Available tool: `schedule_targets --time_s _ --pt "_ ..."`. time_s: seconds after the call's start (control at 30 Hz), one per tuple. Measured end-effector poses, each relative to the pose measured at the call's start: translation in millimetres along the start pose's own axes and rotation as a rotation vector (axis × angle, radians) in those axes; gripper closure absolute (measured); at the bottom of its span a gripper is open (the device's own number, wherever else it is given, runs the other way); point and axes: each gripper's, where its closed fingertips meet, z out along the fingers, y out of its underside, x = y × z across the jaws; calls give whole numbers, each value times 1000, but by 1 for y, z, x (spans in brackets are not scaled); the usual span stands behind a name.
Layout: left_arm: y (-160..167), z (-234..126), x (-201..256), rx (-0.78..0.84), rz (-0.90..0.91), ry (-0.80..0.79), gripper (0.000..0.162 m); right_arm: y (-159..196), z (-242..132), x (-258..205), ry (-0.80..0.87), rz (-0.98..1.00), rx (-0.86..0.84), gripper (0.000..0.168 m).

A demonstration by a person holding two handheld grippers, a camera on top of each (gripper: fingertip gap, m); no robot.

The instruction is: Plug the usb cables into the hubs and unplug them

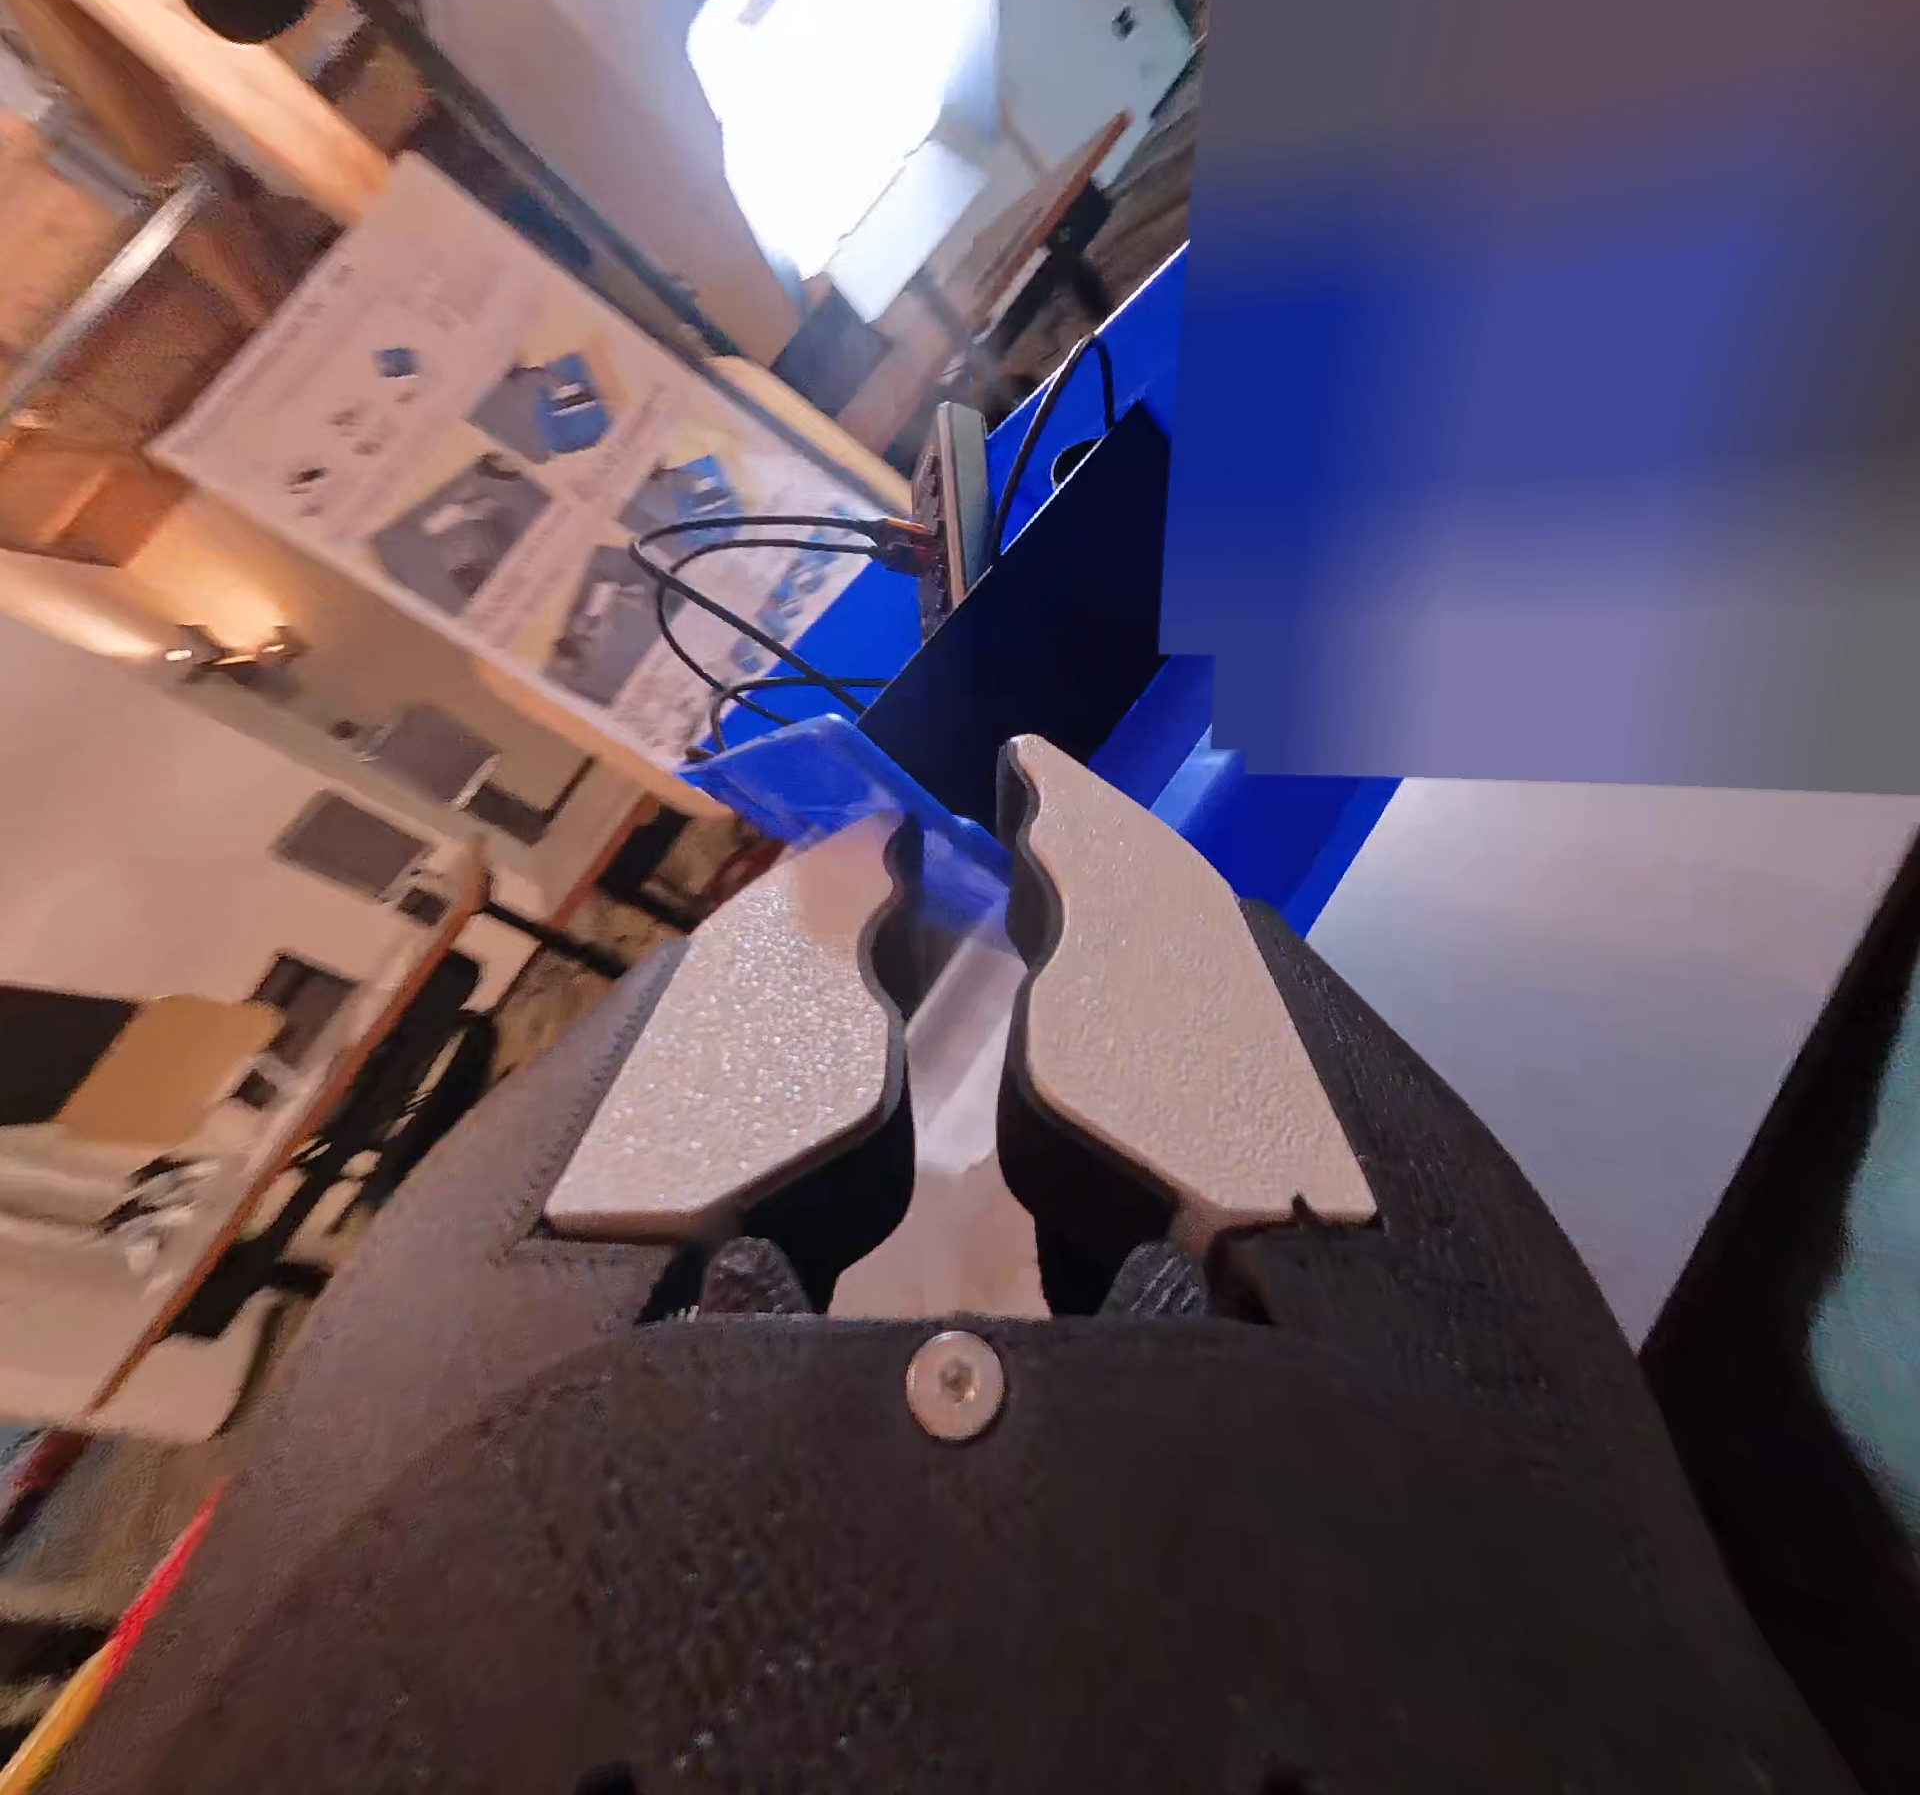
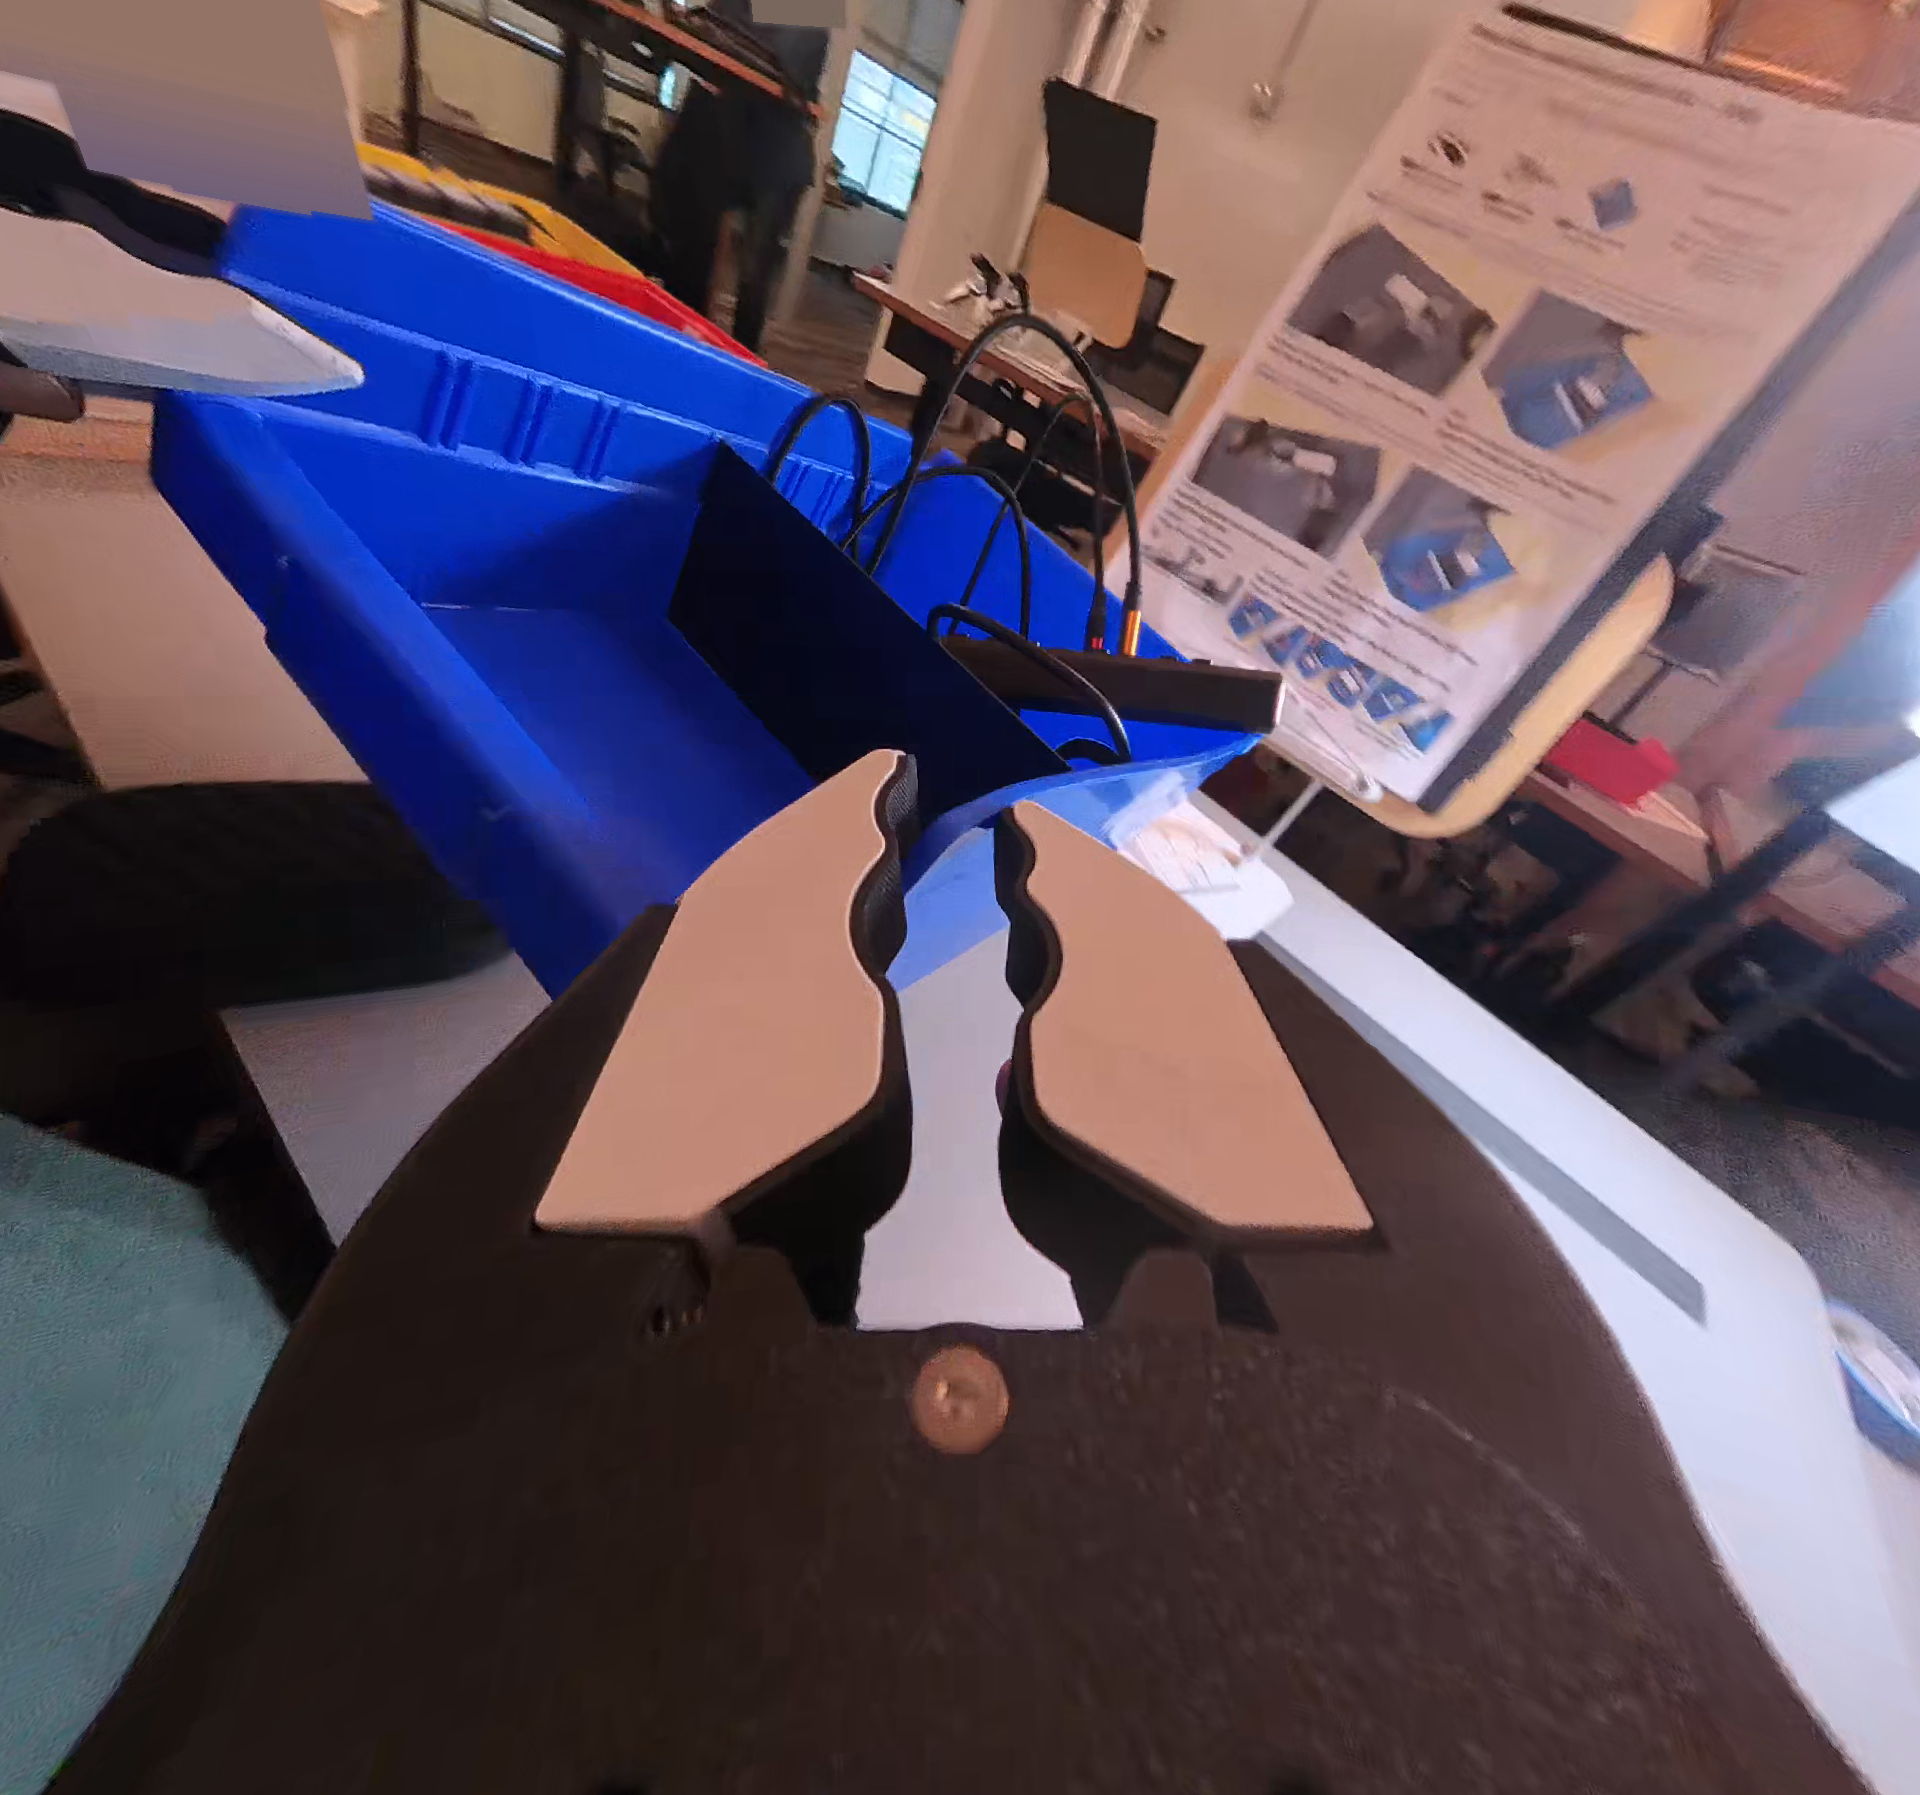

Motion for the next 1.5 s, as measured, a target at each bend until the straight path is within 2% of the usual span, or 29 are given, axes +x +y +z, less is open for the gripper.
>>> schedule_targets --time_s 0.1,0.23,0.37,0.47,0.67,0.8,0.87,0.93,1.0,1.07,1.13,1.23,1.33,1.37,1.43,1.5 --pt "9 -40 -33 -38 21 -115 148 -29 34 -26 -90 8 84 154" --pt "42 -85 -72 -162 33 -265 149 -53 97 -65 -204 25 159 154" --pt "85 -129 -95 -293 -11 -375 149 -58 158 -118 -335 69 187 154" --pt "124 -147 -98 -395 -64 -403 149 -47 193 -152 -409 93 164 154" --pt "200 -136 -72 -537 -217 -295 149 19 228 -187 -491 194 20 155" --pt "235 -120 -55 -604 -283 -223 146 44 234 -187 -440 191 -7 150" --pt "261 -113 -38 -706 -320 -129 142 61 239 -189 -476 196 -74 146" --pt "282 -101 -28 -749 -322 -72 140 80 239 -194 -565 162 -179 137" --pt "297 -90 -28 -734 -346 -81 140 96 231 -195 -687 103 -297 119" --pt "309 -83 -27 -740 -353 -66 140 108 219 -186 -822 59 -401 108" --pt "321 -85 -24 -789 -340 -39 139 126 223 -159 -817 -4 -505 102" --pt "321 -95 -32 -825 -323 -41 130 158 256 -121 -638 -194 -611 101" --pt "290 -103 -58 -743 -271 -130 131 190 286 -114 -518 -423 -744 101" --pt "276 -99 -59 -700 -244 -117 130 200 295 -112 -470 -494 -781 102" --pt "253 -72 -39 -614 -203 6 130 216 302 -110 -428 -579 -811 137" --pt "253 -42 -2 -635 -159 198 122 219 291 -105 -439 -606 -813 137"
